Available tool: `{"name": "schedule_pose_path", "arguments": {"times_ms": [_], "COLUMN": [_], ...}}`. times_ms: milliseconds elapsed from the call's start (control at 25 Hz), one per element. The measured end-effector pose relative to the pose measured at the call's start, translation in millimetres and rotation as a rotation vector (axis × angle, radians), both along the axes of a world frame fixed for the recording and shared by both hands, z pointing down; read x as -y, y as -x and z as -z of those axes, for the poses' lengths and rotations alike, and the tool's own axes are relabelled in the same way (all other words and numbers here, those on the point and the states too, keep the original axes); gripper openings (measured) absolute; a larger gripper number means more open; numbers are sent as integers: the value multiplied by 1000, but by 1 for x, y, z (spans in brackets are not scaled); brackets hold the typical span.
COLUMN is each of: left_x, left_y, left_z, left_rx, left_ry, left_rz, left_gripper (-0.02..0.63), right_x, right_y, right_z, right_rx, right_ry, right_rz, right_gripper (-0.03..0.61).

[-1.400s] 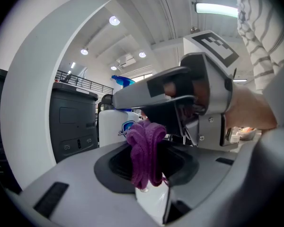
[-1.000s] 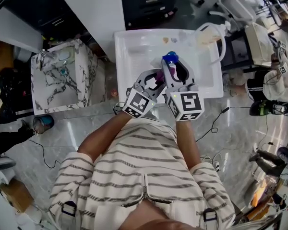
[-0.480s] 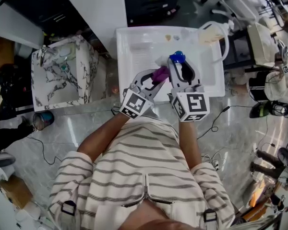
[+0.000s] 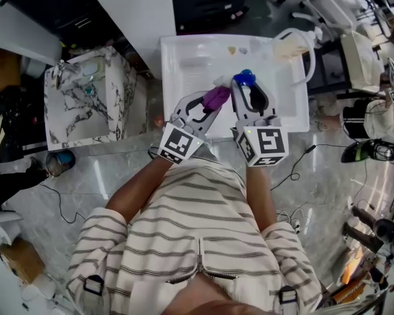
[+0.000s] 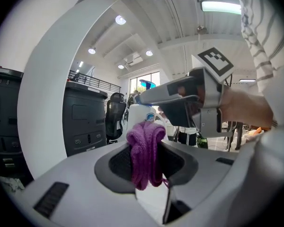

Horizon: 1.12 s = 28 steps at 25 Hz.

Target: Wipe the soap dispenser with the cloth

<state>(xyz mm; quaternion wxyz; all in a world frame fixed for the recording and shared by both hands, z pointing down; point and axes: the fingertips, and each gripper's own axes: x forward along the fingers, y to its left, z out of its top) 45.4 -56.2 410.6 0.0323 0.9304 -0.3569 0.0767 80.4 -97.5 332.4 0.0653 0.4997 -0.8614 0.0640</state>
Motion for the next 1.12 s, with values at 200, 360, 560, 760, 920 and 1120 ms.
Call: {"name": "schedule_pose_path", "arguments": {"times_ms": [200, 360, 560, 760, 920, 1120], "left_x": [2, 7, 18, 23, 26, 28], "left_y": [7, 16, 21, 18, 15, 13], "left_z": [12, 22, 32, 32, 31, 30], "left_rx": [-24, -33, -37, 16, 41, -3], "left_ry": [-12, -35, -51, -81, -98, -59], "left_rz": [13, 40, -1, -94, -153, -226], "left_gripper": [126, 126, 126, 126, 124, 124], "right_x": [0, 0, -2, -5, -9, -15], "right_y": [-4, -7, -11, -9, -10, -5], "right_z": [-2, -2, -3, -4, -3, -4], "right_rx": [5, 10, 31, 23, 22, 23], "right_ry": [3, 7, 20, 12, 7, -1], "right_rz": [-3, 2, 37, 77, 107, 168], "right_gripper": [130, 130, 130, 130, 129, 130]}}
